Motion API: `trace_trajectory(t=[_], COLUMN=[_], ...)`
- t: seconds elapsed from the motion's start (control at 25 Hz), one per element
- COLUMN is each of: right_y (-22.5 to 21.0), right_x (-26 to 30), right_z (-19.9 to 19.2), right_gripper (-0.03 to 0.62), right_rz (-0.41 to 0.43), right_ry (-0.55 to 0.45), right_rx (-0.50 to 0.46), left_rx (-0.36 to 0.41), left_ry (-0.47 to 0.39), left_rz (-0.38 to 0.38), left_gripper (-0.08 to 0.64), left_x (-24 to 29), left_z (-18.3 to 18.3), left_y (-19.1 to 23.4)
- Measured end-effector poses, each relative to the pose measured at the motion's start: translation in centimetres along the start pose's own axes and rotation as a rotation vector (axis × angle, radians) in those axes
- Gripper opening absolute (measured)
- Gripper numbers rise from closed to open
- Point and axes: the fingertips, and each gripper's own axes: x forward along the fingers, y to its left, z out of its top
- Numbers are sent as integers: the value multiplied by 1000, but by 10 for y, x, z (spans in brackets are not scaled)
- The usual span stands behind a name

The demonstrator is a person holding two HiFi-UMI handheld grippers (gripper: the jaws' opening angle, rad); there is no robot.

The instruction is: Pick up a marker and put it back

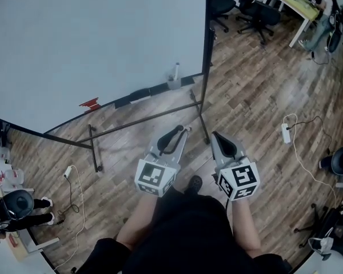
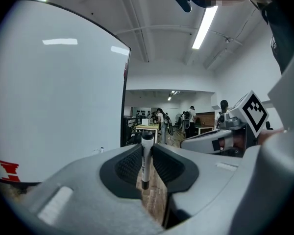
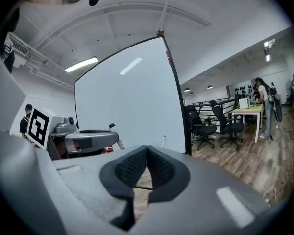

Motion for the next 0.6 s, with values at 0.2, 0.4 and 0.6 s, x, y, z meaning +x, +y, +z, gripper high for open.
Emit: trace_trajectory(t=[0.2,0.4,0.6], right_y=[9,25,25], right_x=[5,11,16], right_z=[5,2,2], right_gripper=[3,3,3], right_rz=[14,21,10], right_ry=[-27,-29,-25], right_rx=[-6,7,18], left_rx=[7,-5,11], left_ry=[10,21,28], left_rz=[12,13,8], left_gripper=[77,77,77], left_x=[-9,-21,-22], left_z=[0,-5,-3], left_y=[9,23,30])
